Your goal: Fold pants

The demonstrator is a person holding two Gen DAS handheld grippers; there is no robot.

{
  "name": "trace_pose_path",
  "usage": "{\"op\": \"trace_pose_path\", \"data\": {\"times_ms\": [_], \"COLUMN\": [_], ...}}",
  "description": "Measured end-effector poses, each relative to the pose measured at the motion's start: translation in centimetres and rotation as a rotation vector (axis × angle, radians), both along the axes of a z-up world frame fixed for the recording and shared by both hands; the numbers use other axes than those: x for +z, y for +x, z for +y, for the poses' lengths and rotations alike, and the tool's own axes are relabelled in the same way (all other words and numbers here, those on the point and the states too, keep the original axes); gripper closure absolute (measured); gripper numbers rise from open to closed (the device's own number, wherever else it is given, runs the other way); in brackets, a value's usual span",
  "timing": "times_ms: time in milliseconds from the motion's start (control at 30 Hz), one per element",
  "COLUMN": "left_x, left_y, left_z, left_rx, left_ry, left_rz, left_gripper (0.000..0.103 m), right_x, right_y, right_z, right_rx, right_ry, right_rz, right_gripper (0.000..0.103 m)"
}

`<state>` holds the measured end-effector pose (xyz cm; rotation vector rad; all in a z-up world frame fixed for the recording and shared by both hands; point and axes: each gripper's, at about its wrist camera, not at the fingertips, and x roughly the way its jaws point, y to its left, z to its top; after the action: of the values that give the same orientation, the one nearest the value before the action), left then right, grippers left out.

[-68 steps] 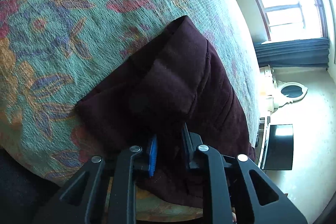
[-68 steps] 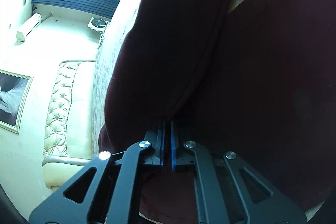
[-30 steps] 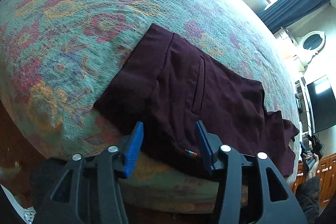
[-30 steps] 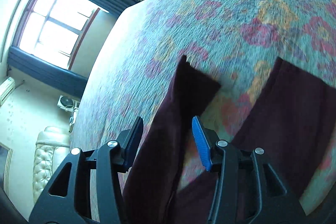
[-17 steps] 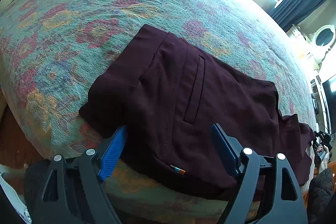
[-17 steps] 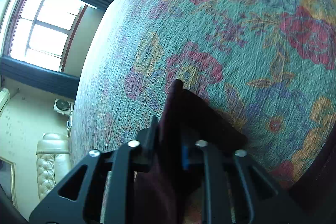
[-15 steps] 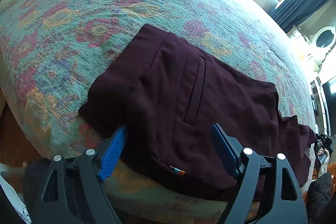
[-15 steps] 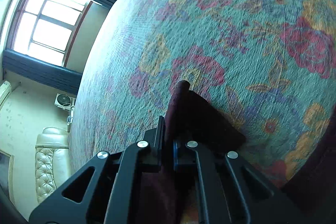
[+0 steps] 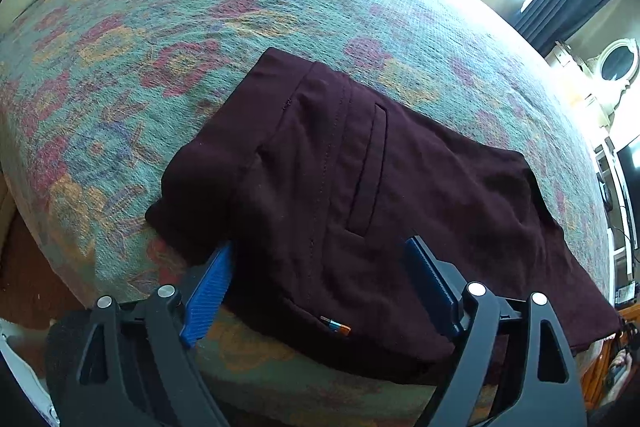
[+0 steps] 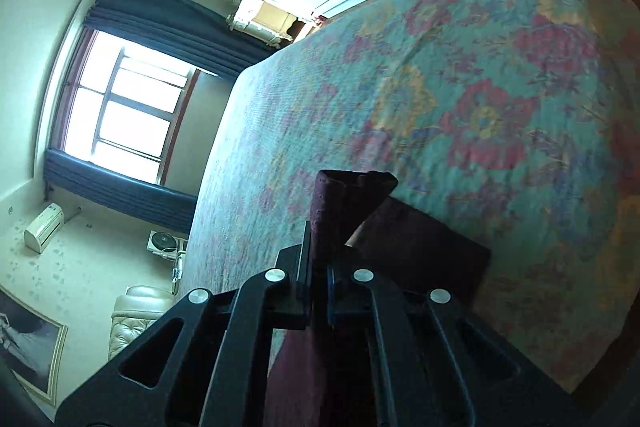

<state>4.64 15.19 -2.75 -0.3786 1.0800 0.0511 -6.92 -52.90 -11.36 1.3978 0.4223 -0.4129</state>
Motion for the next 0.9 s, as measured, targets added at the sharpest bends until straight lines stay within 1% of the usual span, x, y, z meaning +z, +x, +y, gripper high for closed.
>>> {"op": "trace_pose_path", "data": {"times_ms": [67, 100, 133, 167, 200, 233, 267, 300, 367, 400, 467, 533, 600, 633, 700, 767, 867, 900], "left_x": [-0.1, -0.1, -0.1, -0.2, -0.2, -0.2, -0.3, -0.3, -0.3, -0.3, -0.2, -0.3, -0.3, -0.4, -0.4, -0.4, -0.3, -0.3], "left_y": [0.0, 0.0, 0.0, 0.0, 0.0, -0.1, -0.2, -0.2, -0.2, -0.3, -0.3, -0.2, -0.3, -0.3, -0.3, -0.2, -0.3, -0.3], "left_z": [-0.1, -0.2, -0.2, -0.3, -0.3, -0.4, -0.4, -0.4, -0.6, -0.6, -0.6, -0.5, -0.5, -0.6, -0.8, -0.9, -0.9, -0.9], "left_rx": [0.005, 0.009, 0.012, 0.012, 0.011, 0.009, 0.008, 0.006, 0.006, 0.008, 0.014, 0.016, 0.016, 0.016, 0.019, 0.019, 0.019, 0.02], "left_ry": [0.002, 0.004, 0.007, 0.012, 0.017, 0.021, 0.023, 0.026, 0.03, 0.03, 0.029, 0.026, 0.027, 0.03, 0.04, 0.045, 0.045, 0.044], "left_rz": [0.001, 0.0, 0.0, -0.001, -0.002, -0.005, -0.008, -0.01, -0.012, -0.012, -0.012, -0.013, -0.015, -0.015, -0.014, -0.014, -0.014, -0.014], "left_gripper": [0.019, 0.019, 0.019, 0.019, 0.019, 0.019, 0.019, 0.019, 0.019, 0.019, 0.019, 0.018, 0.018, 0.018, 0.018, 0.017, 0.017, 0.017], "right_x": [-2.9, -4.0, -4.5, -5.0, -5.1, -5.3, -5.4, -5.4, -5.1, -4.9, -5.0, -5.7, -6.9, -7.4, -7.4, -7.0, -6.3, -6.2], "right_y": [-0.4, -0.2, -0.2, -0.5, -1.0, -1.2, -1.4, -1.4, -1.1, -1.4, -3.0, -5.5, -8.1, -8.5, -8.0, -6.7, -4.5, -3.7], "right_z": [0.0, 0.1, 0.3, 0.5, 0.6, 0.8, 1.1, 1.5, 2.4, 2.6, 2.6, 2.3, 2.4, 2.3, 2.0, 1.9, 2.0, 2.0], "right_rx": [-0.01, 0.0, -0.001, -0.017, -0.037, -0.045, -0.042, -0.031, 0.008, 0.008, -0.055, -0.165, -0.269, -0.27, -0.233, -0.183, -0.126, -0.105], "right_ry": [0.046, 0.065, 0.08, 0.101, 0.121, 0.139, 0.157, 0.166, 0.17, 0.162, 0.163, 0.209, 0.254, 0.256, 0.201, 0.153, 0.14, 0.143], "right_rz": [0.024, 0.017, 0.001, -0.02, -0.042, -0.072, -0.101, -0.117, -0.136, -0.14, -0.14, -0.172, -0.177, -0.163, -0.075, -0.046, -0.03, -0.031], "right_gripper": [0.099, 0.099, 0.096, 0.088, 0.085, 0.074, 0.068, 0.065, 0.063, 0.063, 0.06, 0.058, 0.058, 0.065, 0.082, 0.084, 0.083, 0.081]}}
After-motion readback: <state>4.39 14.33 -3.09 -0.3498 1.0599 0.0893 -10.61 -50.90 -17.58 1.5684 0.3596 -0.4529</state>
